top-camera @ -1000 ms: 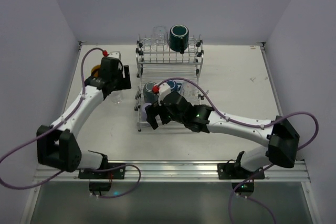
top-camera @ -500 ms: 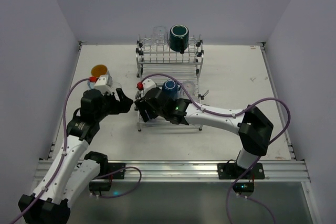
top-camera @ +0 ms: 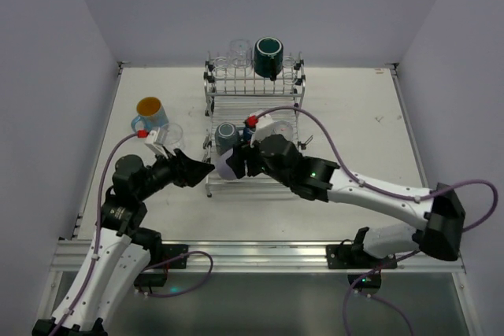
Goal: Unload the cups from the dish rack
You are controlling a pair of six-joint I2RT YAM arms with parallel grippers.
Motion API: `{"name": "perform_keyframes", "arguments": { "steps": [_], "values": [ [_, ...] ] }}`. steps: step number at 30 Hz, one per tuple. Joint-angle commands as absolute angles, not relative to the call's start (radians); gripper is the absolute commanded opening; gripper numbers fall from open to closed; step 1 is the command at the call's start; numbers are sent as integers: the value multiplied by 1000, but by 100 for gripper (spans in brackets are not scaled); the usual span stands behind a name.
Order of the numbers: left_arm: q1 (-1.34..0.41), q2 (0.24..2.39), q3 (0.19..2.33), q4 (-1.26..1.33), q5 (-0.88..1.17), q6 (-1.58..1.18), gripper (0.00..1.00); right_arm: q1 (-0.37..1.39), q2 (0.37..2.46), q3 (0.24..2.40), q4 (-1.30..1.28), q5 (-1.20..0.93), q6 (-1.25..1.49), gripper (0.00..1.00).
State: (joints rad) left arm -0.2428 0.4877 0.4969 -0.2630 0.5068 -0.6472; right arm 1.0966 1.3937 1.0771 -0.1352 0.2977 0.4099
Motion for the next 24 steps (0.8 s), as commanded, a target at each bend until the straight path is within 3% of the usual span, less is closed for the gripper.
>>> {"name": "perform_keyframes", "arguments": {
  "steps": [1,8,19,23,24],
  "values": [
    [-239,482,482,-85,704,-784,73,1092,1203,1007,70,292,509,21],
    [-239,491,422,93,848,-920,67,1068,1019,841,227,219,626,18],
    [-239,497,334,418,953,-1163,69,1060,1046,793,357,66,738,21],
    [-239,488,308,477,934,-1204,54,1052,1089,779,417,19,781,23],
    [-239,486,307,485,931,-1210,41,1052,1103,775,428,11,801,23]
  ]
}}
